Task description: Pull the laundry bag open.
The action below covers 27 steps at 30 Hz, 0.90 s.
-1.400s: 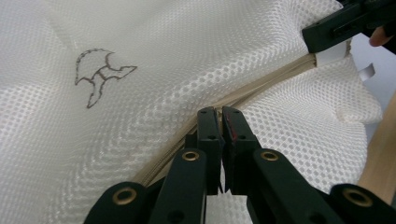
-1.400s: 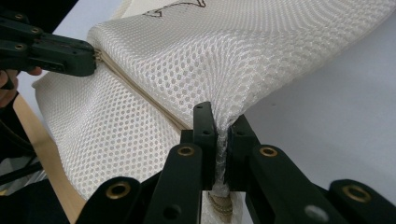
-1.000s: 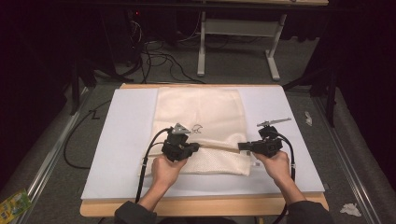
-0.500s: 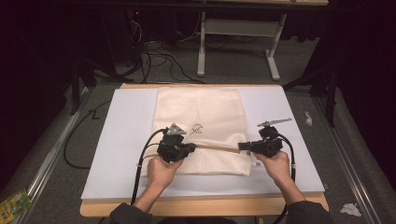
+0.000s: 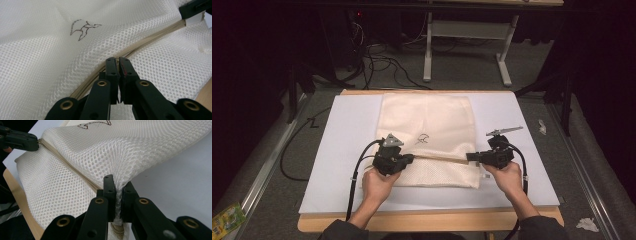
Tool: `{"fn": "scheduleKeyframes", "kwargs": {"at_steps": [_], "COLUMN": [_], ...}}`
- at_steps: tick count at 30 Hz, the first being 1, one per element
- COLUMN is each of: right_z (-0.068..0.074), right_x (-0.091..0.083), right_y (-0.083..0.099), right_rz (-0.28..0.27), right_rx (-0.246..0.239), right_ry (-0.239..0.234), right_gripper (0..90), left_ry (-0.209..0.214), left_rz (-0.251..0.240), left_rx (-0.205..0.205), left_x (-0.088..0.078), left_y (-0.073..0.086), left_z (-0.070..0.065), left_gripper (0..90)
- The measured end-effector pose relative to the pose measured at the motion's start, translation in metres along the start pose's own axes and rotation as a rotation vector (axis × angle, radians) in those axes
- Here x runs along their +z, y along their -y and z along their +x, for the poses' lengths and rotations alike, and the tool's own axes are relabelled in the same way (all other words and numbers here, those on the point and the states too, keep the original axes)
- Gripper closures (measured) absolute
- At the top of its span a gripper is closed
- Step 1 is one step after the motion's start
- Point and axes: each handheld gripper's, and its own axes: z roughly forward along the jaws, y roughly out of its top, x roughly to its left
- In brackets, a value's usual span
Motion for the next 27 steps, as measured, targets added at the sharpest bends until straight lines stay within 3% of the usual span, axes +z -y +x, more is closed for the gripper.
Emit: {"fn": "scheduleKeyframes", "kwargs": {"at_steps": [18, 20, 27], "right_z": [0.003, 0.003, 0.001], "right_x": [0.001, 0.001, 0.002], "right_y": [-0.004, -0.003, -0.003], "right_rz": [0.009, 0.01, 0.015], "right_rx": [-0.012, -0.017, -0.006], "right_ry": [-0.001, 0.005, 0.002], "right_gripper": [86.9, 86.9, 86.9], "left_ry": [-0.012, -0.028, -0.036], "left_rz": [-0.021, -0.02, -0.037], "left_rx": [-0.015, -0.014, -0.057], "left_x": [-0.013, -0.015, -0.025], "left_y": [0.006, 0.006, 0.013], "left_z": [0.01, 0.011, 0.022], "left_gripper": [87.2, 87.2, 87.2]}}
